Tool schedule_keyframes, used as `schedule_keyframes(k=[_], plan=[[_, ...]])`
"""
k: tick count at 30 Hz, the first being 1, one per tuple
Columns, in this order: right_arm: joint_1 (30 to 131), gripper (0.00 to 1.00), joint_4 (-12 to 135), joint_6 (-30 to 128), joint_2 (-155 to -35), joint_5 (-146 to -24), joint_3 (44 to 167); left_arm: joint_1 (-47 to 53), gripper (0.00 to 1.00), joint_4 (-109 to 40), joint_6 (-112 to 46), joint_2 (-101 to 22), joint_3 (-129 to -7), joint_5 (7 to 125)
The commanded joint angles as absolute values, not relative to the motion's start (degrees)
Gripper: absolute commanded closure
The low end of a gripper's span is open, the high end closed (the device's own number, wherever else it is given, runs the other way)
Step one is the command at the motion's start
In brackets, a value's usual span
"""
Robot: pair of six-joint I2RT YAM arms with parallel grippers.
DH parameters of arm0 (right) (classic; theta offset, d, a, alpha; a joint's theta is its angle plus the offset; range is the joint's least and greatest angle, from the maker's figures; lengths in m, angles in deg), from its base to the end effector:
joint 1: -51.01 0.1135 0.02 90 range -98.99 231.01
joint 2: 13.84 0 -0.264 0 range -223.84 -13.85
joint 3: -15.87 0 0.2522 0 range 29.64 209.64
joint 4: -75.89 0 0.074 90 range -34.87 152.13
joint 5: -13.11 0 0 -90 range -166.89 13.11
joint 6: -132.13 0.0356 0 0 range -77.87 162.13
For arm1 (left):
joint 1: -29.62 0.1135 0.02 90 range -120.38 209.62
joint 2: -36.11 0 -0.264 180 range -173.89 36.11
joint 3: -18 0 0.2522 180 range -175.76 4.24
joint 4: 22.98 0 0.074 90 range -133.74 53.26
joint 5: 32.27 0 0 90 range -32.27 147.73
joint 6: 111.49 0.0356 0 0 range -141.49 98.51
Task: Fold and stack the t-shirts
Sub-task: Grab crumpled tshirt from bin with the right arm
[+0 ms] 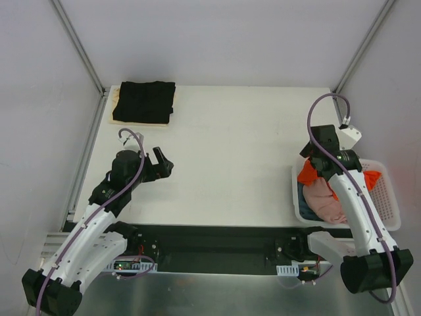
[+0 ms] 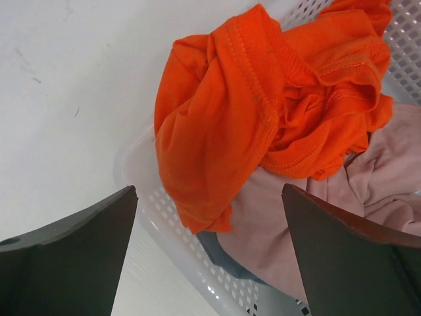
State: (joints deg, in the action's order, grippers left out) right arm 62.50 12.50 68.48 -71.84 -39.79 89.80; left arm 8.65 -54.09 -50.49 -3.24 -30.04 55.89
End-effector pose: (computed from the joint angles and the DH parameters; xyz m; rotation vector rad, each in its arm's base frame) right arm 0.1923 0.0172 0.3312 0.5728 2.1570 -0.4231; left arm 0.1558 -0.0585 0.2772 -0.1616 1.9948 -0.5365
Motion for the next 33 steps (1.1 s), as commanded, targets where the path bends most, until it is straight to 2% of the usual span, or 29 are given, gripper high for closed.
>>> schedule_keyframes(k=[1,8,14,17,18,21,23,24,27,33], plan=[[58.7,0.04,11.3,70.2,-75.4,-40.0,92.7,8.5,0.01,-49.2,-47.8,-2.3,-28.9,59.8],[51.1,0.03,16.7,66.7,-85.6,-52.3,93.3,8.5,0.01,-47.7,-47.7,-1.4,-27.1,59.2],[48.4,0.01,19.8,68.2,-88.0,-54.4,92.0,8.5,0.0,-47.0,-47.6,-0.5,-26.4,61.0],[48.1,0.18,19.7,68.3,-87.6,-53.7,91.9,8.5,0.01,-46.8,-47.8,-0.3,-26.2,60.5],[48.1,0.37,19.2,68.5,-87.2,-53.3,92.0,8.5,0.01,-46.8,-47.8,-0.3,-26.3,60.5],[48.0,0.71,17.5,69.7,-85.4,-50.0,92.0,8.5,0.01,-46.6,-47.9,-0.4,-26.3,60.7],[48.0,0.77,16.9,69.5,-83.6,-48.7,92.0,8.5,0.01,-46.6,-48.0,-0.5,-26.3,60.7],[48.0,0.85,16.3,69.4,-82.9,-48.4,92.1,8.5,0.01,-46.6,-48.0,-0.7,-26.3,60.8],[48.0,0.99,15.5,68.9,-80.4,-47.2,92.6,8.5,0.01,-46.4,-48.0,-0.4,-26.3,61.3],[48.0,0.99,15.7,66.4,-74.8,-48.8,95.4,8.5,0.01,-46.5,-48.2,-0.7,-26.3,61.0]])
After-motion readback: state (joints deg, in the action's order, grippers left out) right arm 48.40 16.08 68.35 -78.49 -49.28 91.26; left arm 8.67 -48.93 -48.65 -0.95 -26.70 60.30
